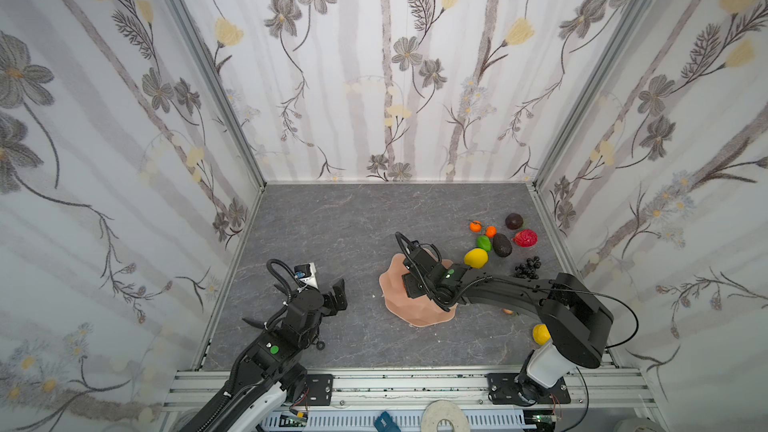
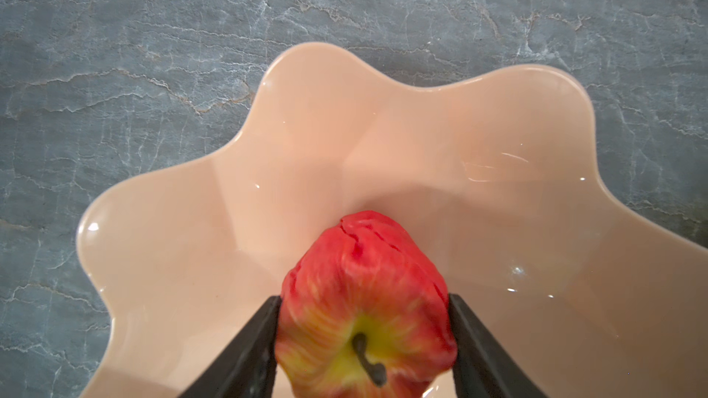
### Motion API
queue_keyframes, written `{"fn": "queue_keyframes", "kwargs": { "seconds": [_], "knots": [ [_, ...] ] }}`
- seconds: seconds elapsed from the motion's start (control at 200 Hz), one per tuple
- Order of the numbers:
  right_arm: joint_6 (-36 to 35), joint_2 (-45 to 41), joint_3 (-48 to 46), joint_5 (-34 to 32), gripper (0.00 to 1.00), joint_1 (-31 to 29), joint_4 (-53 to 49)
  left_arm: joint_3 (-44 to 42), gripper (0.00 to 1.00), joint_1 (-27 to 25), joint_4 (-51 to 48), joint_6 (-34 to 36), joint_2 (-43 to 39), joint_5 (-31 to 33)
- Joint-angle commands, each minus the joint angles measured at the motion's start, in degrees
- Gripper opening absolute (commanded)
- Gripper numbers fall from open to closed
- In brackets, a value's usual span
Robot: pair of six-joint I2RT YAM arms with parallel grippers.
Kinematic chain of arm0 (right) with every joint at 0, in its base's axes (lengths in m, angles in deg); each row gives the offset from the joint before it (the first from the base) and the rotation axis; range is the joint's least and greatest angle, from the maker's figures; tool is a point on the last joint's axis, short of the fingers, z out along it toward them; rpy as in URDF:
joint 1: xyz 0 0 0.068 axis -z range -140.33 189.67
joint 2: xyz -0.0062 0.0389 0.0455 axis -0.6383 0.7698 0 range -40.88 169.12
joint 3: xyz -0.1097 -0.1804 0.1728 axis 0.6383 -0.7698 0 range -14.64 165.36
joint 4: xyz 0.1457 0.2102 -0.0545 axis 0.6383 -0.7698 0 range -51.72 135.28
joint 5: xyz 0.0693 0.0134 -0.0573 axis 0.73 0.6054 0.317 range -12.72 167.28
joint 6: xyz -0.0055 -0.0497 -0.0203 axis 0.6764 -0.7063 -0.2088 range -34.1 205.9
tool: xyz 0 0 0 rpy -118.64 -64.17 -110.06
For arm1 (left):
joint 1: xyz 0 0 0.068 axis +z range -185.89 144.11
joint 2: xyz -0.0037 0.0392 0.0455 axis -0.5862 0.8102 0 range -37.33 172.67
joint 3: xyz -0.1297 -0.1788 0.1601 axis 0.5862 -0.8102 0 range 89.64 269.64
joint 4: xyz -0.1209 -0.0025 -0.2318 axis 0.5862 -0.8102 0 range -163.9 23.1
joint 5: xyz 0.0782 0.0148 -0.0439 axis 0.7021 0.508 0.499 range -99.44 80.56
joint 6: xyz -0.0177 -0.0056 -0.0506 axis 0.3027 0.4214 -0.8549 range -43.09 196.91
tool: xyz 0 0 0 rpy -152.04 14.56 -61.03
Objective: Place and organize the fake fruits in the fruit bowl
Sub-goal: 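Carry the red apple into the peach bowl and open the right gripper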
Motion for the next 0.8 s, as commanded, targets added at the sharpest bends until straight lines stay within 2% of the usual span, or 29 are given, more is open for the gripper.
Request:
{"fn": "queue_keyframes", "kwargs": {
  "seconds": [0.0,0.355,0.794],
  "knots": [
    [0.21,0.04,0.82,-1.73,0.67,-0.15,0.33,-0.15,1.0,0.0,2.37,0.19,0.04,0.38],
    [-0.16,-1.55,1.11,-1.96,0.77,-0.31,-0.51,-0.14,1.0,0.02,2.35,0.17,0.04,0.37],
    [-1.69,-6.07,1.64,-3.77,0.84,0.38,-2.93,-0.07,1.0,0.03,2.35,0.22,0.04,0.41]
  ]
}}
